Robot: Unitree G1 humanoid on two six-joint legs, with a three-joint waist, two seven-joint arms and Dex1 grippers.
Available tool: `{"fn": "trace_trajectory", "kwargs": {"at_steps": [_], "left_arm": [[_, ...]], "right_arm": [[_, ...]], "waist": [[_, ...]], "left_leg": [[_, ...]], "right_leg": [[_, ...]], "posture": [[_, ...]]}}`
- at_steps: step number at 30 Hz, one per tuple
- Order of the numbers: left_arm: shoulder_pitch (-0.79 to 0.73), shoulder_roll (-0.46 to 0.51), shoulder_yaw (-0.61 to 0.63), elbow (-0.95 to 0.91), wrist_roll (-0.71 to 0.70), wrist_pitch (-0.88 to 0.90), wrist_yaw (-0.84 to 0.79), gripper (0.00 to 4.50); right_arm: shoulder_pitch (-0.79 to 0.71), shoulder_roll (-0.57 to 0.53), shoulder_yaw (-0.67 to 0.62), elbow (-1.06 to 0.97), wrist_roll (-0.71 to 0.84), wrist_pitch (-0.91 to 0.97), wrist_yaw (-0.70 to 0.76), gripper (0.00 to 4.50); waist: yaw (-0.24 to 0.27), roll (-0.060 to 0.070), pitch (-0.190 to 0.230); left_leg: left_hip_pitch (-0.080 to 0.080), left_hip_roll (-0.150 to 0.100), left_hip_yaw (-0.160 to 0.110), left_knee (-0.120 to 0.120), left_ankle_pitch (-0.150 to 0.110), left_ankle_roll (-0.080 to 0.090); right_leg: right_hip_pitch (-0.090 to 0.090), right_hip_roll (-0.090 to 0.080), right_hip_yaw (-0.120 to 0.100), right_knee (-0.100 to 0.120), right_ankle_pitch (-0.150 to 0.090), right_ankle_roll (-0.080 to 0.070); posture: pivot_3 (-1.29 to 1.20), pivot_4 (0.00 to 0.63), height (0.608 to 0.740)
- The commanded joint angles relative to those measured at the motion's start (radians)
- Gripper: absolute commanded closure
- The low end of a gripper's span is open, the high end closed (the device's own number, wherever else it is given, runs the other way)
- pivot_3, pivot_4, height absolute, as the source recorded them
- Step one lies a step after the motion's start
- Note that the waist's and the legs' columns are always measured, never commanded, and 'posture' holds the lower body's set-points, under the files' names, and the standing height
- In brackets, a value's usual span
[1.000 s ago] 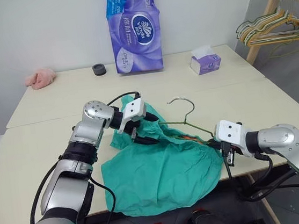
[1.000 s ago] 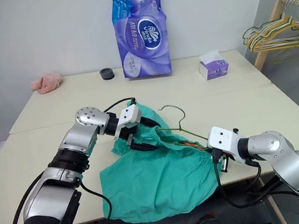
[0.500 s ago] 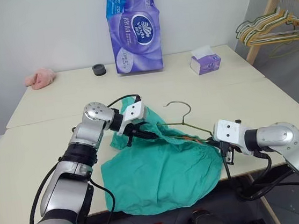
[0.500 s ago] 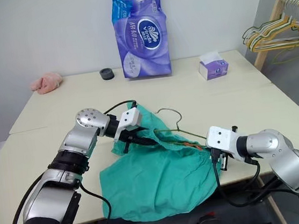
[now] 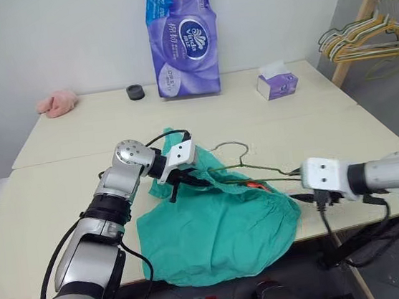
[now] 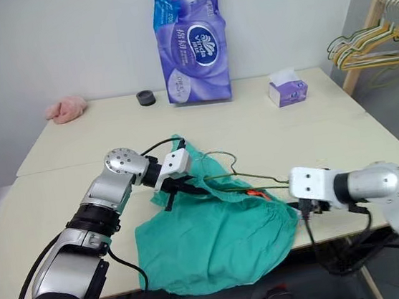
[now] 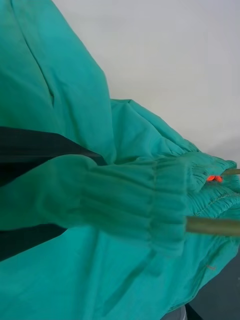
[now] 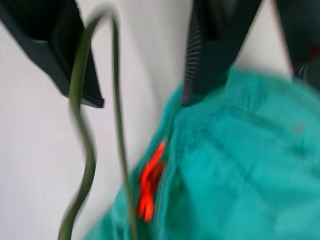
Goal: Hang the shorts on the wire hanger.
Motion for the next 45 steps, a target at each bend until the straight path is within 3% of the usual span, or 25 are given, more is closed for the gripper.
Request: {"fn": "trace_trajectory", "kwargs": {"at_steps": [1, 3, 4, 13, 24, 28, 30, 39, 45], "left_arm": [[-0.018, 0.006, 0.012, -0.003, -0.001, -0.019, 0.012, 4.50], [-0.023, 0.006, 0.013, 0.008, 0.001, -0.026, 0.015, 4.50], [-0.025, 0.006, 0.013, 0.012, 0.001, -0.028, 0.016, 4.50], [-0.048, 0.004, 0.015, 0.041, 0.003, -0.041, 0.015, 4.50], [-0.055, 0.002, 0.016, 0.043, 0.000, -0.039, 0.022, 4.50], [-0.049, 0.010, 0.021, 0.033, -0.003, -0.034, 0.024, 4.50], [-0.047, 0.016, 0.025, 0.032, -0.005, -0.032, 0.027, 4.50], [-0.048, 0.049, 0.061, 0.016, -0.046, 0.032, 0.014, 4.50], [-0.015, 0.142, 0.033, -0.119, -0.131, 0.158, -0.090, 4.50]], "right_arm": [[0.130, -0.025, -0.217, -0.006, 0.074, 0.088, 0.037, 0.72], [0.193, 0.064, -0.323, -0.038, 0.180, 0.237, -0.004, 0.08], [0.216, 0.112, -0.354, -0.063, 0.227, 0.305, -0.029, 0.03], [0.339, 0.540, -0.360, -0.241, 0.384, 0.632, -0.357, 0.03], [0.248, 0.833, -0.307, -0.131, 0.417, 0.755, -0.594, 0.03], [0.208, 0.873, -0.333, -0.121, 0.418, 0.795, -0.657, 0.85], [0.210, 0.844, -0.333, -0.128, 0.416, 0.802, -0.662, 1.58], [0.219, 0.610, -0.273, -0.159, 0.368, 0.677, -0.630, 4.48], [0.174, 0.516, -0.316, -0.106, 0.341, 0.590, -0.628, 4.48]], "waist": [[0.001, 0.000, 0.000], [0.001, -0.001, -0.001], [0.000, -0.002, -0.001], [-0.004, 0.000, -0.003], [-0.007, 0.000, -0.006], [-0.008, 0.001, -0.006], [-0.007, 0.001, -0.006], [-0.021, 0.001, -0.006], [-0.035, 0.001, -0.006]], "left_leg": [[0.000, 0.000, 0.000, 0.000, 0.000, 0.000], [0.000, 0.000, 0.000, 0.000, 0.000, 0.000], [0.000, 0.000, -0.001, 0.000, 0.000, 0.000], [0.001, 0.000, -0.001, 0.000, 0.000, 0.000], [0.001, 0.000, -0.001, 0.000, 0.000, 0.000], [0.001, 0.000, -0.001, 0.000, 0.000, 0.000], [0.000, 0.000, -0.001, 0.000, 0.000, 0.000], [0.000, 0.000, -0.001, 0.000, 0.000, 0.000], [0.000, 0.000, -0.001, -0.001, 0.000, 0.000]], "right_leg": [[0.000, 0.000, 0.000, 0.000, 0.000, 0.000], [0.001, 0.000, 0.000, 0.000, 0.000, 0.000], [0.001, 0.000, 0.000, 0.000, 0.000, 0.000], [0.000, 0.000, 0.001, 0.002, 0.000, 0.000], [0.000, 0.000, 0.000, 0.002, 0.000, 0.000], [-0.001, 0.000, 0.000, 0.003, 0.000, 0.000], [-0.001, -0.001, 0.000, 0.003, 0.000, 0.000], [-0.001, 0.000, 0.000, 0.003, -0.001, 0.002], [-0.001, 0.001, 0.000, 0.003, -0.003, 0.005]], "posture": [[-0.18, 0.027, 0.740], [-0.19, 0.027, 0.740], [-0.19, 0.027, 0.740], [-0.20, 0.031, 0.740], [-0.19, 0.029, 0.740], [-0.18, 0.028, 0.740], [-0.18, 0.030, 0.740], [-0.20, 0.023, 0.740], [-0.20, 0.025, 0.740]]}}
